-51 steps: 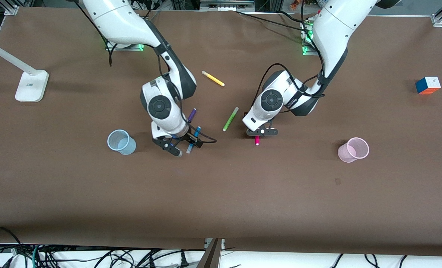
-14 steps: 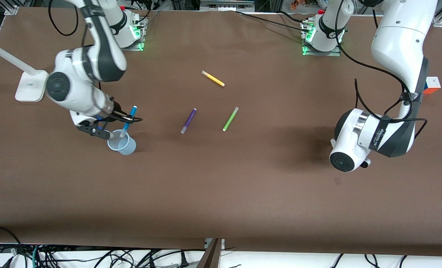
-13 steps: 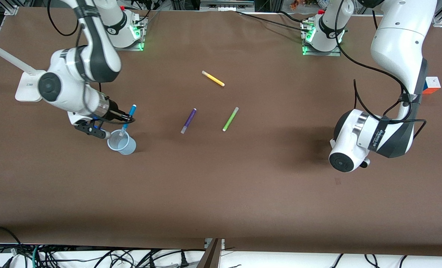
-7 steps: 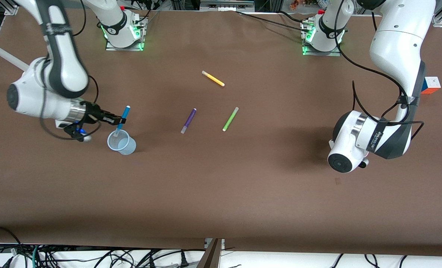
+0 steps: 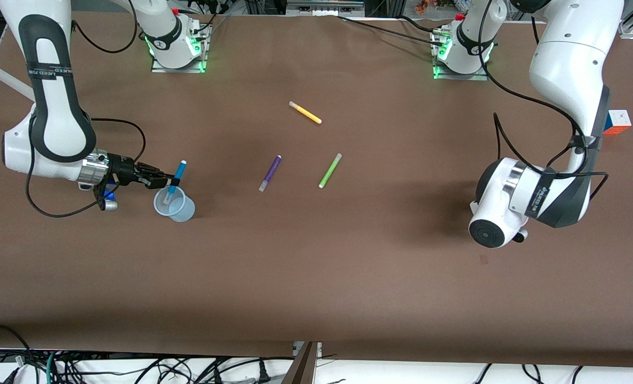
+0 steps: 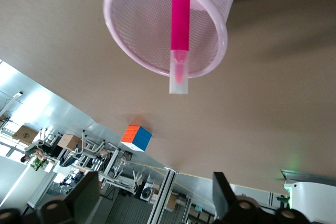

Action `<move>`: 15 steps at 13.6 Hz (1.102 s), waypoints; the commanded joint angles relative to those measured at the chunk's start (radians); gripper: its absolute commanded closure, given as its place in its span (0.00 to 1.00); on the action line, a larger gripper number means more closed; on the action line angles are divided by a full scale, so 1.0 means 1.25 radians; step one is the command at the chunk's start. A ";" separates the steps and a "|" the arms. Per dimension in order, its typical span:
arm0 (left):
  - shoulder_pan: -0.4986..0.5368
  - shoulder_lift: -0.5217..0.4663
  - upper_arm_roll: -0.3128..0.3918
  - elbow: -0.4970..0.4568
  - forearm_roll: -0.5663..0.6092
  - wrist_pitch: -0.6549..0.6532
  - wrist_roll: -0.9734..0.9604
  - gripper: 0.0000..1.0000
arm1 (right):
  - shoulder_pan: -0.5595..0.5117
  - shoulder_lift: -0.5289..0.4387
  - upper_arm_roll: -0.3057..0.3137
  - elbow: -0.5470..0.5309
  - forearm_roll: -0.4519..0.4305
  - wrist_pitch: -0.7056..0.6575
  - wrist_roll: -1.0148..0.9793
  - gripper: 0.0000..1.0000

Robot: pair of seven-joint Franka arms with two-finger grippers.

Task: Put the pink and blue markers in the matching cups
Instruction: 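Drop the pink marker in the pink cup while the right gripper drops blue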

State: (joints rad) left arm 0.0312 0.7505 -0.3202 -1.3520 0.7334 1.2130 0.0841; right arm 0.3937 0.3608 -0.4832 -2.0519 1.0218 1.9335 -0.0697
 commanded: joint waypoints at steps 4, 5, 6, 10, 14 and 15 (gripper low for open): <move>-0.011 -0.101 0.003 0.069 -0.201 -0.012 -0.002 0.00 | -0.081 0.081 0.002 0.060 0.124 -0.120 -0.035 1.00; -0.014 -0.109 -0.004 0.091 -0.207 -0.011 -0.001 0.00 | -0.082 0.090 0.002 0.058 0.154 -0.137 -0.040 1.00; -0.021 -0.112 -0.006 0.127 -0.211 -0.012 -0.001 0.00 | -0.083 0.095 0.002 0.058 0.180 -0.171 -0.038 1.00; -0.027 -0.163 -0.011 0.191 -0.309 -0.008 -0.001 0.00 | -0.109 0.133 0.002 0.065 0.217 -0.217 -0.030 1.00; -0.036 -0.195 -0.033 0.241 -0.323 -0.006 -0.003 0.00 | -0.122 0.162 0.004 0.082 0.226 -0.219 -0.031 1.00; -0.027 -0.201 -0.032 0.243 -0.324 -0.006 -0.002 0.00 | -0.122 0.162 0.005 0.082 0.229 -0.219 -0.030 0.83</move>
State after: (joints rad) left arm -0.0153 0.5115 -0.3657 -1.0724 0.3487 1.2095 0.0833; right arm 0.2576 0.5488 -0.4852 -1.9666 1.2683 1.6840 -0.0968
